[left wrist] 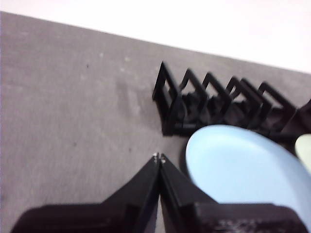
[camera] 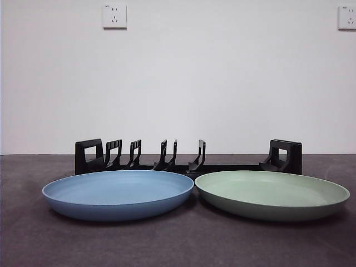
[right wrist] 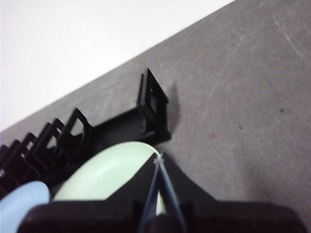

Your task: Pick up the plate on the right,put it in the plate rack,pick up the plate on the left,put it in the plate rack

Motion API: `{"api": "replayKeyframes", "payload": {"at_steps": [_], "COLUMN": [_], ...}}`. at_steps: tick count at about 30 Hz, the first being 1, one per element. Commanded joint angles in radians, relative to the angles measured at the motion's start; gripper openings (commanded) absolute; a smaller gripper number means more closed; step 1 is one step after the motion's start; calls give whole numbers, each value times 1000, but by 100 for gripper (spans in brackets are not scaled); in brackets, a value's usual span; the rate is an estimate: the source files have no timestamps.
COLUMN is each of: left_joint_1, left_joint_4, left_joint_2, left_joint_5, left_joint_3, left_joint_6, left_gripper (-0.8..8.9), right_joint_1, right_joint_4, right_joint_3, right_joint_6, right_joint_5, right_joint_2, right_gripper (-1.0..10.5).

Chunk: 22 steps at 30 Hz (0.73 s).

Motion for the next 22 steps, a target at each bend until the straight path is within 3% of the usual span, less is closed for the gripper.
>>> {"api": "replayKeyframes", "payload": {"at_steps": [1,9,13,18,22], "left_joint_1": [3,3,3,3,2], "left_joint_4": [13,14,15,14,14], "left_joint_2": [31,278,436,631,783], "left_joint_5": [7,8,23,128,274], "left_joint_3": [56,219,314,426,505], "left_joint_6": [-18,-13,-8,67,71], "left_gripper": [-6,-6,-5,-4,-3], "right_joint_1": [1,1,1,1,0], "right_joint_4": [-2,-64,-85,-108,-171], "right_joint_3": [56,246,349,454,534], "right_joint_6": [23,-2,-72,-128,-187], "right_joint_5": [-1,-3,-50,-145,-222], "right_joint_2": [43,303,460,652,821], "right_gripper": [-12,-11,-11,-11,1]}}
